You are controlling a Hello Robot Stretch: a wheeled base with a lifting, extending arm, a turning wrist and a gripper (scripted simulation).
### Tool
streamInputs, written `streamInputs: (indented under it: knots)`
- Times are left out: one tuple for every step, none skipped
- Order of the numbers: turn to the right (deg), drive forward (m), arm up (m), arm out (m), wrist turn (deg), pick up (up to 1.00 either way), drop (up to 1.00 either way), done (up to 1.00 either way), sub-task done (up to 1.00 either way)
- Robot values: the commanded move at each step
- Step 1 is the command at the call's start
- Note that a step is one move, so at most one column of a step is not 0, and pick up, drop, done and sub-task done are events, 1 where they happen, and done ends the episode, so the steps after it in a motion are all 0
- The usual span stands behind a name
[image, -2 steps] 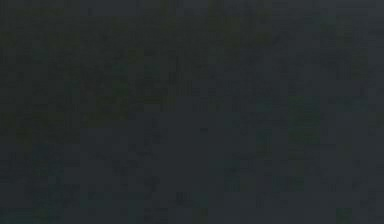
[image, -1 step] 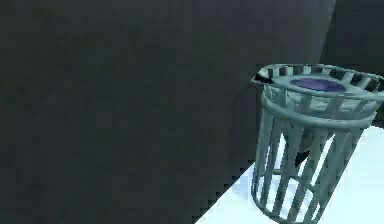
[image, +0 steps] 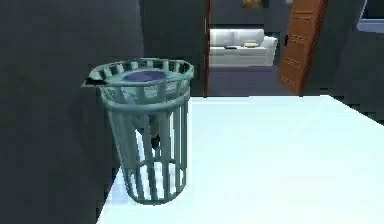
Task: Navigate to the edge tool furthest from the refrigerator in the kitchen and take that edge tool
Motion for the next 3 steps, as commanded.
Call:
streamInputs:
  knots:
    - [42.0,0.0,0.0,0.0,0.0,0.0,0.0,0.0,0.0]
    - [0.0,0.4,0.0,0.0,0.0,0.0,0.0,0.0,0.0]
    - [45.0,0.0,0.0,0.0,0.0,0.0,0.0,0.0,0.0]
